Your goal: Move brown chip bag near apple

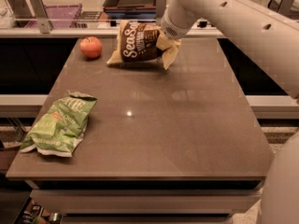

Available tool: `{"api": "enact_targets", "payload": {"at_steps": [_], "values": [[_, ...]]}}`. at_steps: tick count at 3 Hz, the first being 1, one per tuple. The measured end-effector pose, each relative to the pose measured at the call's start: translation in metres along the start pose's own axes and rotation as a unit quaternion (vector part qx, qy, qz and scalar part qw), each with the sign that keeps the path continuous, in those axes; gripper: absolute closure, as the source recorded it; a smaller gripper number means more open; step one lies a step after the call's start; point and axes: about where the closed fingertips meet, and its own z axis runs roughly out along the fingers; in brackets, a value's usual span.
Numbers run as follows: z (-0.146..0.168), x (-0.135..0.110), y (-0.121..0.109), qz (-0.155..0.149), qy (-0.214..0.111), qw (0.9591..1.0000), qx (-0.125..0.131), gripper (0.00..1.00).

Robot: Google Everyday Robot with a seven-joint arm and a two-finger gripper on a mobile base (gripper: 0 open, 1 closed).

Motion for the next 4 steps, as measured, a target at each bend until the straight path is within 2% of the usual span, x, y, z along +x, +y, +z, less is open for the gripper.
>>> {"api": "enact_targets", "payload": {"at_steps": [1, 2, 4], "values": [[0.0164, -0.0057, 0.0024, -0.003, -0.001, 0.9999, -0.011, 1.00], [0.0182, -0.0055, 0.0037, -0.004, -0.001, 0.9999, -0.012, 0.81], [0.0221, -0.0053, 0.0063, -0.005, 0.001, 0.9999, -0.015, 0.36]]}}
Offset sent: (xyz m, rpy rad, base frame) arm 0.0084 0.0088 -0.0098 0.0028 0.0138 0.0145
